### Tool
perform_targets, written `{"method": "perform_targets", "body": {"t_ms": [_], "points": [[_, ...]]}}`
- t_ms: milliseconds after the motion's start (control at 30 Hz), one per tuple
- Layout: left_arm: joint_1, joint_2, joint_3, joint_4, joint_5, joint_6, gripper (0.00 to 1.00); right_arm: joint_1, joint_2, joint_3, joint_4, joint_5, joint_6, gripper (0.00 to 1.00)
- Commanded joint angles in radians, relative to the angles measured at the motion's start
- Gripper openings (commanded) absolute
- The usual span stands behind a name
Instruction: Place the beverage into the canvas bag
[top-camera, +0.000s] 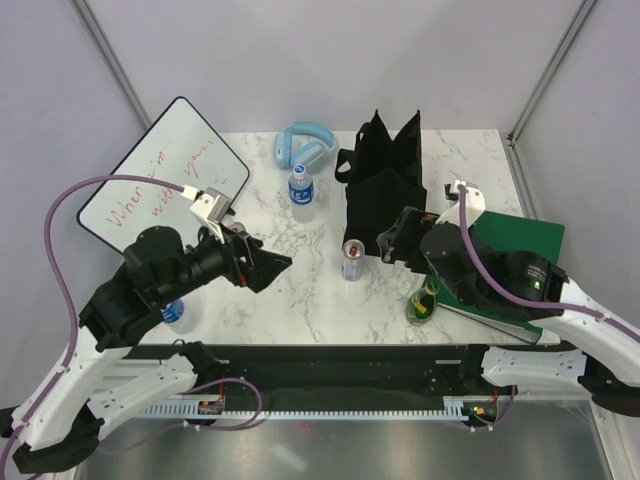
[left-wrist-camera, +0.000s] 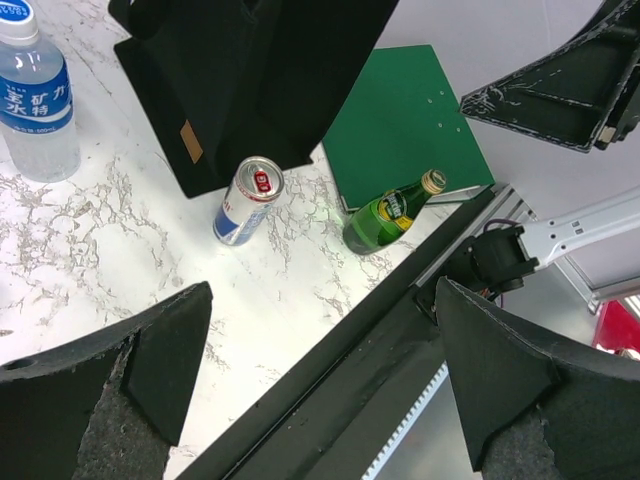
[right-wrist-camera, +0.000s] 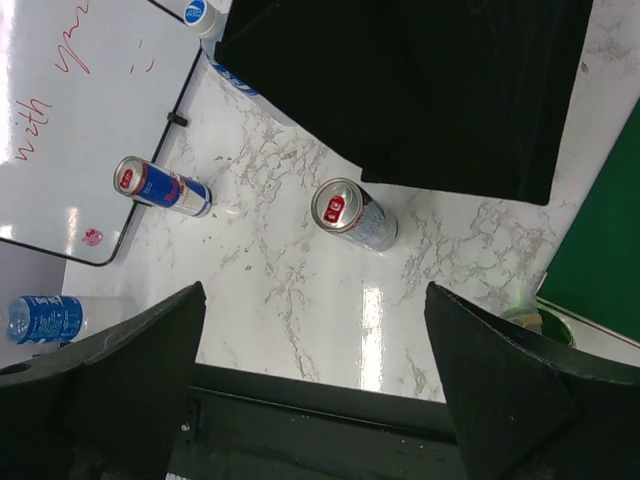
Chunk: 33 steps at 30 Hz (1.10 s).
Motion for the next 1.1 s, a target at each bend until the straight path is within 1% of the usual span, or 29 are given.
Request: {"method": "perform_targets", "body": {"t_ms": [0, 67, 133, 200, 300, 433, 533, 567, 733, 933, 1000, 1067], "points": [[0.002, -0.021, -0.029, 0.017, -0.020, 0.018, 1.00, -0.002, -0.044, -0.027, -0.081, 0.037, 0.088, 0.98], [0.002, -0.031, -0.045, 0.015, -0.015, 0.010, 1.00, -0.004, -0.033, -0.039, -0.139, 0.053, 0.160, 0.98], [0.002, -0.039, -0.055, 0.018, -0.015, 0.004, 1.00, -0.005, 0.004, -0.036, -0.236, 0.046, 0.192, 0.95], [0.002, -0.053, -0.074, 0.031, -0.018, 0.002, 1.00, -0.005, 0.034, -0.039, -0.307, 0.033, 0.200, 0.93], [0.002, -0.057, -0.088, 0.035, -0.001, 0.001, 1.00, -0.005, 0.061, -0.081, -0.341, 0.005, 0.195, 0.89], [0.002, -0.074, -0.103, 0.038, 0.011, -0.012, 1.00, -0.011, 0.027, -0.154, -0.347, 0.010, 0.160, 0.84], [0.002, -0.091, -0.121, 0.044, 0.011, -0.021, 1.00, -0.100, 0.024, -0.188, -0.348, 0.010, 0.085, 0.83], [0.002, -0.094, -0.130, 0.044, 0.011, -0.022, 1.00, -0.115, 0.031, -0.196, -0.344, -0.013, 0.067, 0.82], [0.002, -0.105, -0.141, 0.044, 0.013, -0.030, 1.00, -0.141, 0.064, -0.257, -0.325, -0.047, 0.037, 0.80], [0.002, -0.114, -0.155, 0.044, 0.005, -0.039, 1.00, -0.233, 0.001, -0.384, -0.194, -0.165, -0.044, 0.73], [0.004, -0.110, -0.154, 0.046, 0.005, -0.038, 1.00, -0.241, -0.004, -0.412, -0.155, -0.188, -0.068, 0.68], [0.002, -0.100, -0.149, 0.044, 0.003, -0.038, 1.00, -0.244, 0.007, -0.420, -0.149, -0.191, -0.076, 0.66]]}}
